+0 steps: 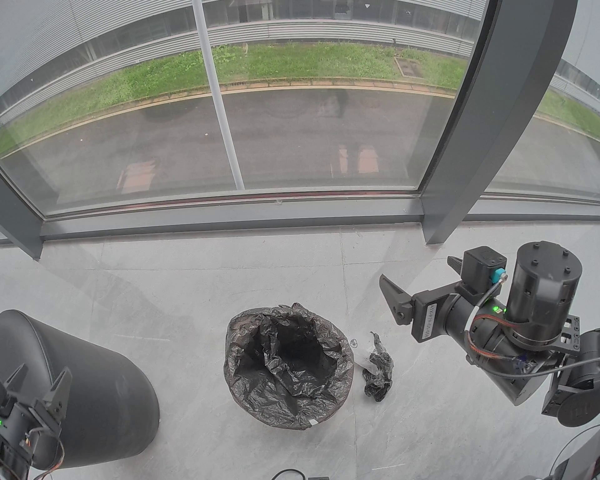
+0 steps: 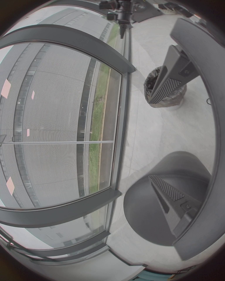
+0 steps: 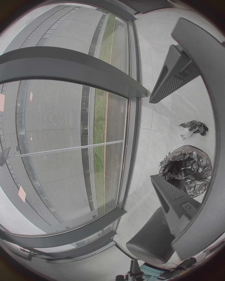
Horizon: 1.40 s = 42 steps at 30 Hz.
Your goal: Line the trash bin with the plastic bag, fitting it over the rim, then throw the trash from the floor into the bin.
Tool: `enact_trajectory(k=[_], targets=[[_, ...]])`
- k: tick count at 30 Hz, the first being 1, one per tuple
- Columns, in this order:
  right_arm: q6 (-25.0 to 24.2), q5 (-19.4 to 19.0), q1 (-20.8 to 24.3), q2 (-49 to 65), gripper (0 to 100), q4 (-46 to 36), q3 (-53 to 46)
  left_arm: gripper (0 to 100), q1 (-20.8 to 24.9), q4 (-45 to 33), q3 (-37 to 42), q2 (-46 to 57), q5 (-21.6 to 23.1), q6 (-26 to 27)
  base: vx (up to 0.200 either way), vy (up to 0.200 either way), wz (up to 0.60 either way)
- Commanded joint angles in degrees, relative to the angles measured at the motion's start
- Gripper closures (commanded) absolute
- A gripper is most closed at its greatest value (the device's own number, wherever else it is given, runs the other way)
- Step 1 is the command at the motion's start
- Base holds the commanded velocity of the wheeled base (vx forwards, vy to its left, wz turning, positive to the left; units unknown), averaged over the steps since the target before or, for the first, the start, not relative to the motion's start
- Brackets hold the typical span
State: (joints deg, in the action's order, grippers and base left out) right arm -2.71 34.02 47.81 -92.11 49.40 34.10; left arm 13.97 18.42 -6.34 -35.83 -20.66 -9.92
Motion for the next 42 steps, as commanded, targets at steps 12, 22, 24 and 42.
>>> enact_trajectory(k=[12,22,24,42], targets=[[0.42,0.34,-1.23,5.72,0,5.71,-8.52,0,-11.77,-20.18,4.67,30.73,-2.63,6.41,0.000,0.000,0.00],[0.42,-0.01,-0.97,2.38,0,8.00,-8.43,0,-13.97,-20.09,4.67,35.83,-2.28,10.36,0.000,0.000,0.00],[0.86,-0.01,-1.05,1.41,0,10.19,-8.43,0,-13.97,-20.09,4.67,35.83,0.01,10.27,0.000,0.000,0.00],[2.44,-0.45,-0.88,-7.73,0,9.49,6.95,0,-13.97,-20.44,4.49,35.83,18.64,13.09,0.000,0.000,0.00]])
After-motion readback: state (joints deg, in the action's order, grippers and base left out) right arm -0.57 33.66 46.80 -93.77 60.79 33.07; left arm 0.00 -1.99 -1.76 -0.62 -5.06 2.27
